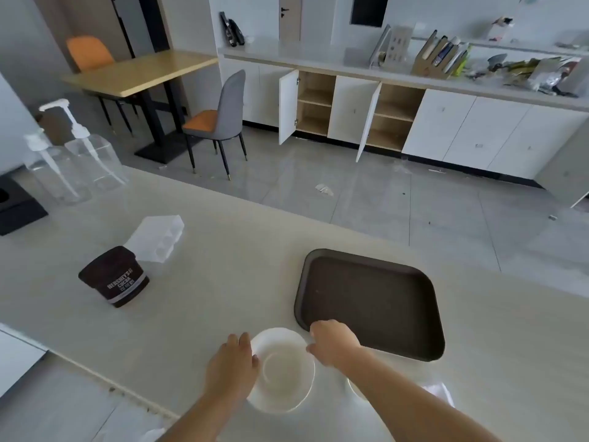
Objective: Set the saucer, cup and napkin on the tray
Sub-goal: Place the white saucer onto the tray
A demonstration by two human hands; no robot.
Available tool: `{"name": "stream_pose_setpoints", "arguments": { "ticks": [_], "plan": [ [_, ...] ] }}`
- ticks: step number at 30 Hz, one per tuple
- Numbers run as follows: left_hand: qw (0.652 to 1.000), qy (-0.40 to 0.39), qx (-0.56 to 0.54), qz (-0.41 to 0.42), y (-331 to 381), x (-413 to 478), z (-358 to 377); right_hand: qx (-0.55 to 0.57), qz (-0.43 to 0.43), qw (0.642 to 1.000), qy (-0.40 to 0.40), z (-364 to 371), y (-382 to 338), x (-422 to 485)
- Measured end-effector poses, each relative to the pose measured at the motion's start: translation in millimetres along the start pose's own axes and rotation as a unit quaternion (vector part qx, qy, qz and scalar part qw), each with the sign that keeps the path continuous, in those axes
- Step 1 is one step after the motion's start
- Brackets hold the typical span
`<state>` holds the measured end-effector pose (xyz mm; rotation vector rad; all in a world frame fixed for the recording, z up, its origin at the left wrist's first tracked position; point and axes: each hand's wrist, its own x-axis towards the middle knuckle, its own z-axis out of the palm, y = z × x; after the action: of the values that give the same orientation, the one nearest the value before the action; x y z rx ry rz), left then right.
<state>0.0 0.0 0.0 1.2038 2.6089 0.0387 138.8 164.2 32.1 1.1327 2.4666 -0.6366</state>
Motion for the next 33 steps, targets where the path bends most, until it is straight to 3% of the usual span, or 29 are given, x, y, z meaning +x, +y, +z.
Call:
{"name": "stream_pose_setpoints", "arguments": {
  "ticks": [9,18,33],
  "plan": [
    [0.990,-0.039,-0.122,-0.057,-5.5,-3.9,15.5,-0.016,0.006,0.999,-0.044,12.7,-6.4,7.7],
    [0.934,-0.018,-0.334,-0.125,-5.6,0.2,14.6,0.067,0.035,0.997,-0.026,12.2,-11.3,11.4],
    [0.936,-0.011,-0.343,-0.076,35.3,44.8,-13.8,0.140,0.078,0.986,0.045,-27.3,22.1,25.4]
  ]
}}
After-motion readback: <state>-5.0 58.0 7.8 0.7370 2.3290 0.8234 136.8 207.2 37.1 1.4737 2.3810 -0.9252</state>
